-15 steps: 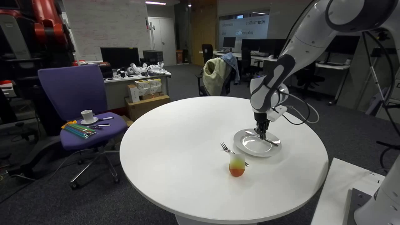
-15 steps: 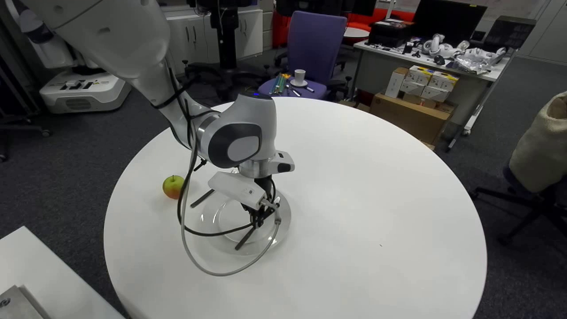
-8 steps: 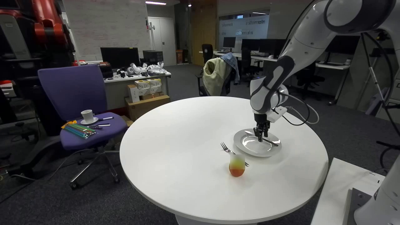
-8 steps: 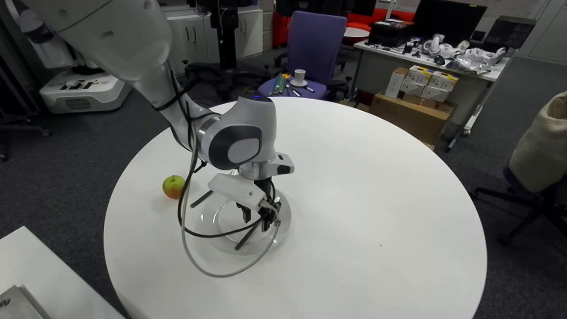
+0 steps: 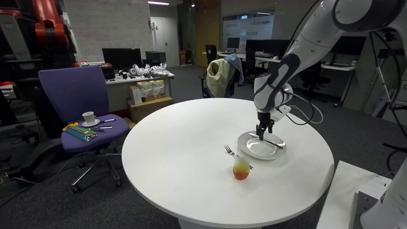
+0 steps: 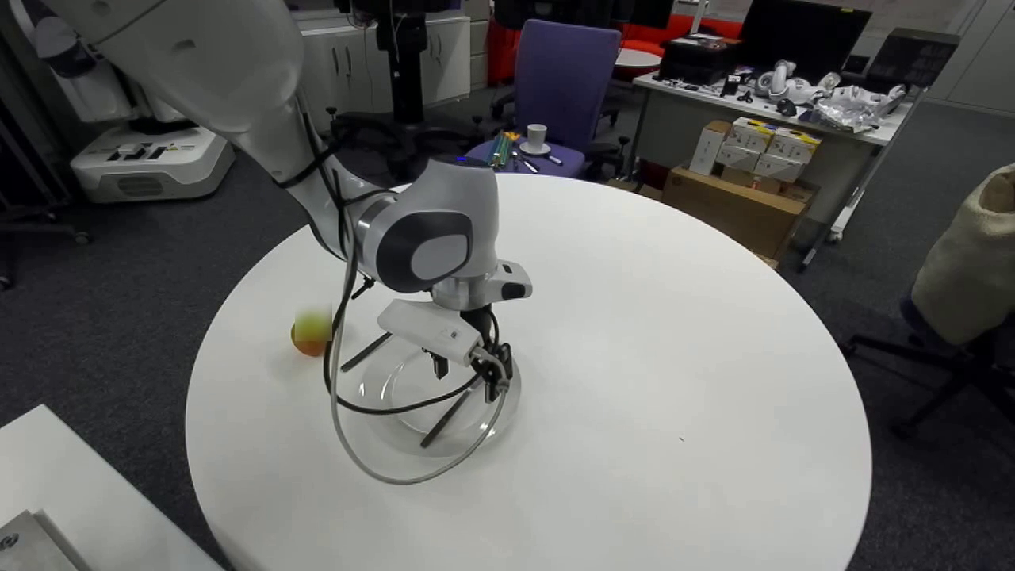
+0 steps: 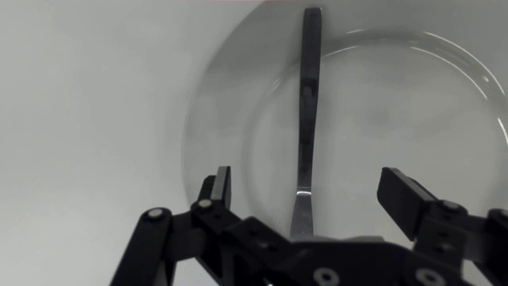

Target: Pick up the silver knife and put it on the white plate

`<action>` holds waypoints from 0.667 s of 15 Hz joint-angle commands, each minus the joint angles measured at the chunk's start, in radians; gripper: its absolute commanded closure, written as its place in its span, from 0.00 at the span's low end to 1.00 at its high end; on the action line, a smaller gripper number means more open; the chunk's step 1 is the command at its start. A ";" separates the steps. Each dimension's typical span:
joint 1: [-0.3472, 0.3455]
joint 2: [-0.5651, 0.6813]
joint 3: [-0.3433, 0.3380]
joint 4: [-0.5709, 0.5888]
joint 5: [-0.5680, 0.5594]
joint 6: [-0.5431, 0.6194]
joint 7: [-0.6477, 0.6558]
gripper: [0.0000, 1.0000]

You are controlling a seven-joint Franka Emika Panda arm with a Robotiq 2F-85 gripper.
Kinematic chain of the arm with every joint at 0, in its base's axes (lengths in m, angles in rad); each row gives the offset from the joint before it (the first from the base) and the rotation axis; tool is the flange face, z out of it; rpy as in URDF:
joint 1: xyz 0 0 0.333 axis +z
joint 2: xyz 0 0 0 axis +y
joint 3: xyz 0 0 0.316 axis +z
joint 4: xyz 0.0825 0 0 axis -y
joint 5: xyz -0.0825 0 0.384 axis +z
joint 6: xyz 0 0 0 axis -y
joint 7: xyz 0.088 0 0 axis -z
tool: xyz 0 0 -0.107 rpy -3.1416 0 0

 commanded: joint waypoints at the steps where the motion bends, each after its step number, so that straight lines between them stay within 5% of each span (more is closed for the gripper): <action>1: -0.011 -0.072 0.007 -0.023 0.011 -0.020 -0.017 0.00; 6: -0.015 -0.115 0.012 -0.026 0.028 -0.036 -0.024 0.00; 10: -0.037 -0.209 0.009 -0.073 0.067 -0.156 -0.060 0.00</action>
